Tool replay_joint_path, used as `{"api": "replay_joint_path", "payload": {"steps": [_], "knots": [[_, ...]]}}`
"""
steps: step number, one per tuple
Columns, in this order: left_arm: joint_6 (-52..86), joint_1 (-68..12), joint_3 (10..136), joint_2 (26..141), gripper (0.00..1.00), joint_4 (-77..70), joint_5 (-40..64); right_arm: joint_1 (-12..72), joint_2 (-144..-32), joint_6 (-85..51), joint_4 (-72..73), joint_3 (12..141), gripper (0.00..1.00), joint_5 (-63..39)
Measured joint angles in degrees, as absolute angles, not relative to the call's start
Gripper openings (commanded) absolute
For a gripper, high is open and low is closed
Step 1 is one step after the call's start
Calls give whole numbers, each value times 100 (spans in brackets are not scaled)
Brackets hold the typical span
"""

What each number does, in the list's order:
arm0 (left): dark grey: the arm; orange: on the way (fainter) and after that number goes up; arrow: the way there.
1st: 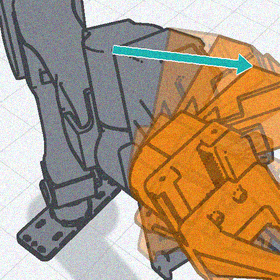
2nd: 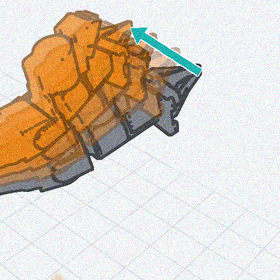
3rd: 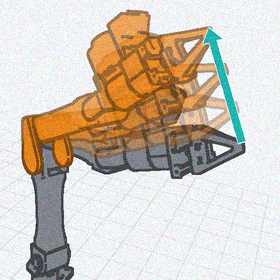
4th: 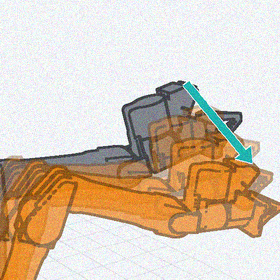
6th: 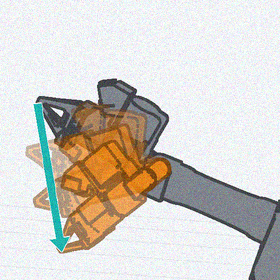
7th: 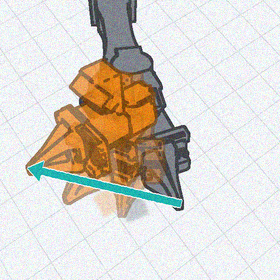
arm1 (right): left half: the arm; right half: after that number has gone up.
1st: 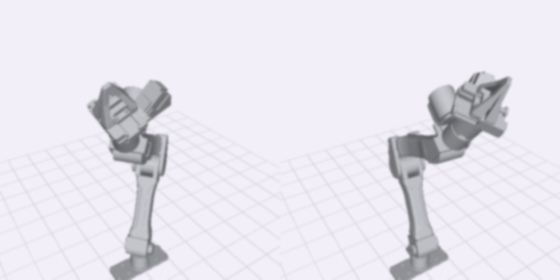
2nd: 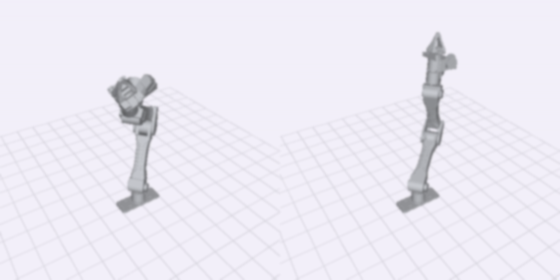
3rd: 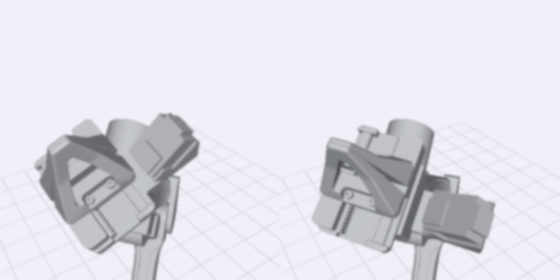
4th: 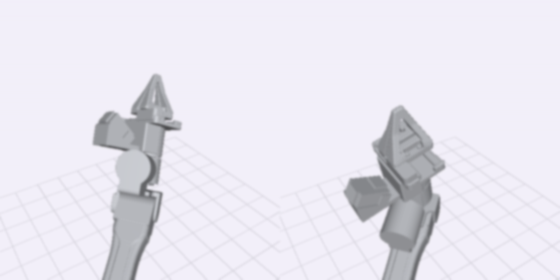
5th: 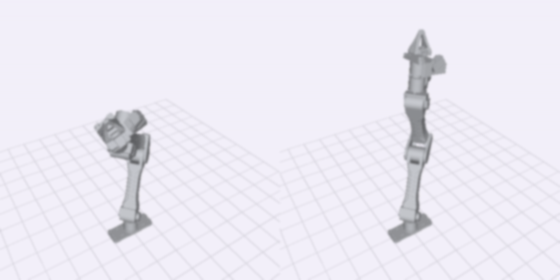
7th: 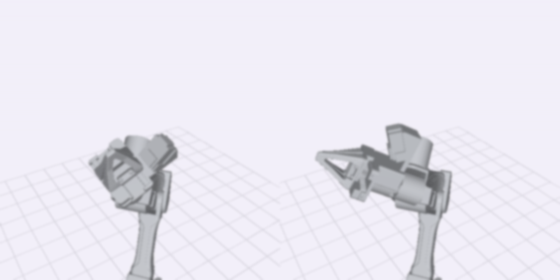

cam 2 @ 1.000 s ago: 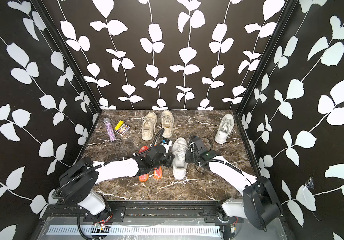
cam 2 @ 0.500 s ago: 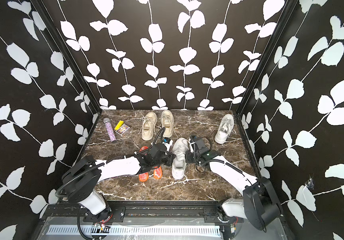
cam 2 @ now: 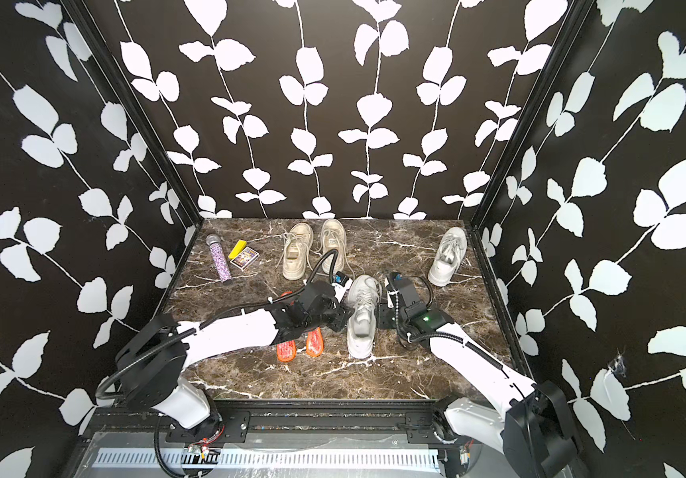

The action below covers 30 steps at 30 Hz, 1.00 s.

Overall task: Remove the insole from the shoe
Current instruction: Untie the shoelace on the shoe, then remove the insole from the shoe.

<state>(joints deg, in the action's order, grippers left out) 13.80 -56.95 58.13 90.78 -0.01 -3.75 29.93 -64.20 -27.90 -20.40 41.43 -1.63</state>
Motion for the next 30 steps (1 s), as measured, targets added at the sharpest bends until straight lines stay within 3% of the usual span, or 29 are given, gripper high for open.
{"api": "replay_joint_path", "payload": {"steps": [5,10,21,30], "knots": [[80,-6143,6545,9102,35,469,-416,2993,-6326,-2847,-2005,4095,46,-64],[-742,-6331,7251,9443,40,939,-392,2993,-6080,-2912,-2021,3938,47,119],[-1459,-6283,7813,10324,48,2023,-554,2993,-5087,-3002,-2217,3708,50,738],[-1750,-6287,8020,10525,53,2311,-1055,2993,-5072,-3052,-2220,3699,51,821]]}}
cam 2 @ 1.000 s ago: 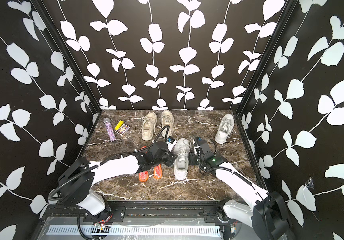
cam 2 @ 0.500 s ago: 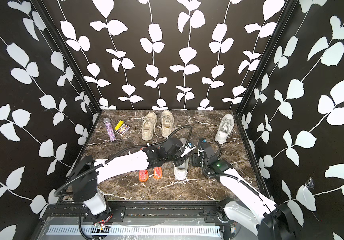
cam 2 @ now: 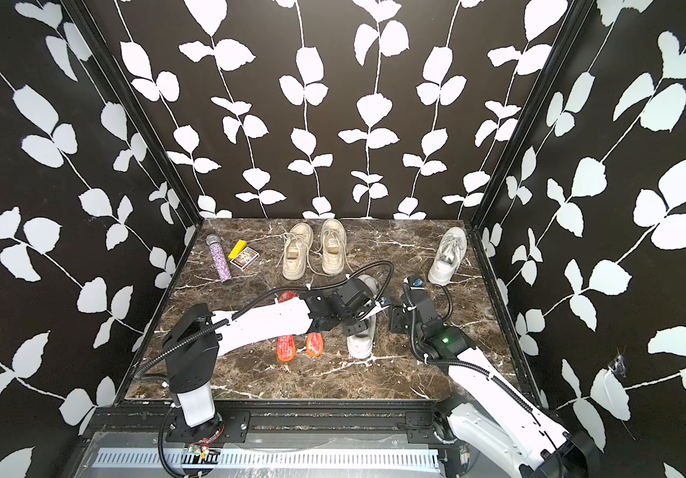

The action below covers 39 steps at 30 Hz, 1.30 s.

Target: Remove the insole from the shoe

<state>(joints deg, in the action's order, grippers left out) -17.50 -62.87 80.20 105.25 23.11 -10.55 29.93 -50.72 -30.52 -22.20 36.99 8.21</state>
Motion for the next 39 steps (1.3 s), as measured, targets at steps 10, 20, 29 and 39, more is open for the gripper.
{"api": "replay_joint_path", "payload": {"steps": [10,20,29,39], "knots": [[-1949,-6298,8246,10803,53,2294,-1409,2989,-5078,-3065,-2265,3699,51,843],[-2130,-6342,8495,10919,63,2676,-1387,2987,-4932,-3046,-2482,3699,52,1009],[-2189,-6366,8770,11089,63,3011,-1494,2982,-4932,-3046,-2532,3697,53,1031],[-2261,-6412,8934,11306,35,2943,-1796,2958,-4770,-3048,-2650,3697,53,1074]]}}
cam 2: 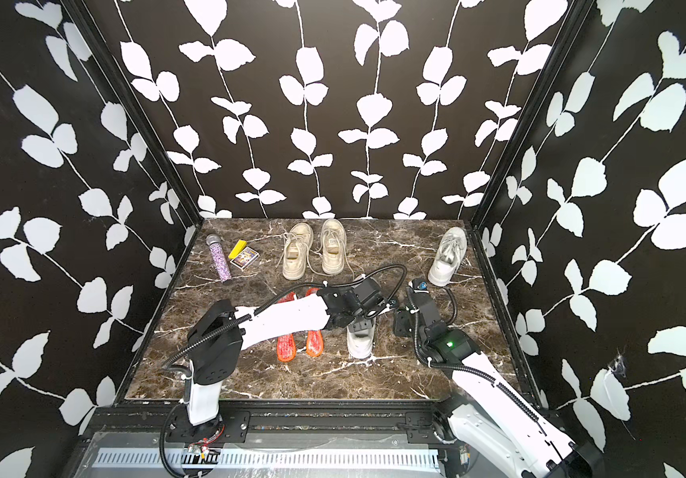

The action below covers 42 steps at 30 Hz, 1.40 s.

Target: Remove the insole from the shoe

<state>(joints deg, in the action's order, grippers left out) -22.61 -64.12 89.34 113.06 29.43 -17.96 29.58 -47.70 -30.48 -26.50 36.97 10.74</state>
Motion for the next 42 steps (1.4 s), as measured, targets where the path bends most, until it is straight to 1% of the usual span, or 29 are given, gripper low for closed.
{"api": "replay_joint_path", "payload": {"steps": [3,5,10,16,25,36,42], "knots": [[-2263,-6414,8934,11303,20,2902,-1881,2956,-4751,-3068,-2633,3697,52,1041],[-2246,-6418,8917,11290,14,2814,-1931,2956,-4753,-3070,-2567,3669,51,974],[-2040,-6436,8689,11109,0,2517,-1929,2956,-4899,-3089,-2327,3625,42,484],[-1693,-6392,8646,10932,0,2279,-1892,3044,-5177,-3223,-1997,3625,33,-266],[-1177,-6202,8350,10676,0,2231,-1470,3341,-5719,-3660,-1398,3804,23,-346],[-823,-6001,8073,10613,0,2110,-1133,3492,-6298,-3905,-764,3822,17,-401],[-742,-5905,8034,10582,0,2047,-939,3538,-6222,-3946,-749,3802,16,-307]]}}
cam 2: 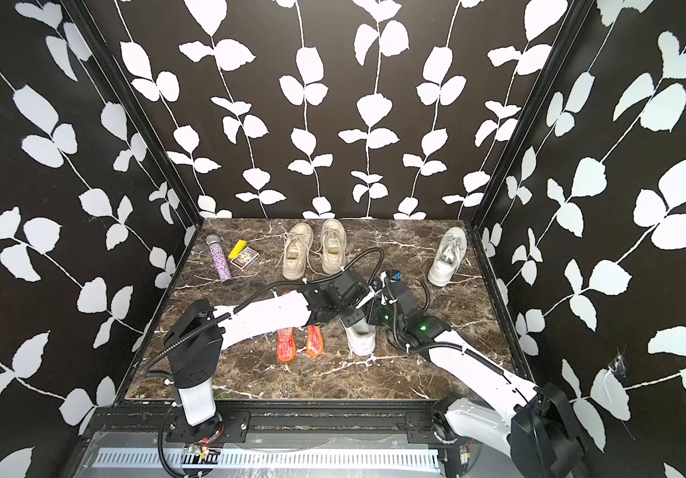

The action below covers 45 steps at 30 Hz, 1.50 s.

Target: Remove the insole from the shoe

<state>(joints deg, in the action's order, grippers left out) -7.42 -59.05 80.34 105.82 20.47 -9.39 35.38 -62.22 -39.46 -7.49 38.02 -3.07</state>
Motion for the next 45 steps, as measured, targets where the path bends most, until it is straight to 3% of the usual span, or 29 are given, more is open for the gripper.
{"api": "replay_joint_path", "payload": {"steps": [8,24,41,45], "knots": [[-598,-5824,7915,10420,0,1551,-716,3503,-5533,-3889,-1398,3378,16,-211],[-534,-5769,7819,10392,0,1323,-639,3514,-6447,-3229,-1286,3667,18,-810],[-473,-5704,7443,10171,0,915,-541,3470,-7511,-3017,-440,3774,22,169],[-410,-5673,7312,10101,0,733,-526,3472,-7695,-3033,-403,3868,28,309]]}}
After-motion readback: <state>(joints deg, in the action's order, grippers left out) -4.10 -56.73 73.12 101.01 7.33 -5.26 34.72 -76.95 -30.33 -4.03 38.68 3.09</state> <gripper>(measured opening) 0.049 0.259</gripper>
